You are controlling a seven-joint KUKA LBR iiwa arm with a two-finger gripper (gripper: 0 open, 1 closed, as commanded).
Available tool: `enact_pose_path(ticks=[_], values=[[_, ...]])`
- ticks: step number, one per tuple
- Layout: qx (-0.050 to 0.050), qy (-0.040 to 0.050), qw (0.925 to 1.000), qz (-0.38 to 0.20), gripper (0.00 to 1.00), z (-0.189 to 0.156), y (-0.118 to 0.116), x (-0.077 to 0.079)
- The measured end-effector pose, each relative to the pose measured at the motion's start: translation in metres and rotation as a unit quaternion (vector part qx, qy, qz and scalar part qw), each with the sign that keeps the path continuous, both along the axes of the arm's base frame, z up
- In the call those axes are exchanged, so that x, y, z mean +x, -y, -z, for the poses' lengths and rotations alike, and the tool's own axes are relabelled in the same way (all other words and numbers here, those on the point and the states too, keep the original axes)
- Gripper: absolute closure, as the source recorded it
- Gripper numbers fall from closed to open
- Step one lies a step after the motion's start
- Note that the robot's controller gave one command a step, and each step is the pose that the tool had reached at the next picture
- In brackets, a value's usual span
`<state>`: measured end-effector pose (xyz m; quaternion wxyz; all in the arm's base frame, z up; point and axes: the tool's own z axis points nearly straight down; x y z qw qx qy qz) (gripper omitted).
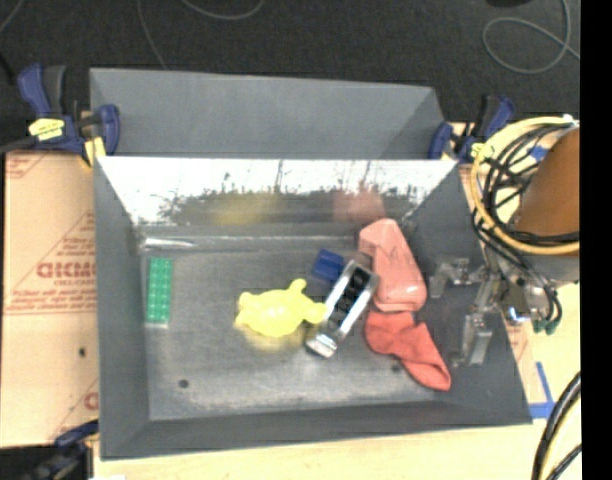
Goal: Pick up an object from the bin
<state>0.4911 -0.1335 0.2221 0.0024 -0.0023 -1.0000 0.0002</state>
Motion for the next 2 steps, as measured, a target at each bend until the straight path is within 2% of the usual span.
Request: enact_pose_path(ticks=[1, 2], values=[[-0.001, 0.0040, 1.0000, -0.002, 0.00, -0.0045, -0.0007, 0.0015], [-0.002, 0.0042, 0.9998, -0.020, 0.00, 0.0042, -0.0099, 0.0059]])
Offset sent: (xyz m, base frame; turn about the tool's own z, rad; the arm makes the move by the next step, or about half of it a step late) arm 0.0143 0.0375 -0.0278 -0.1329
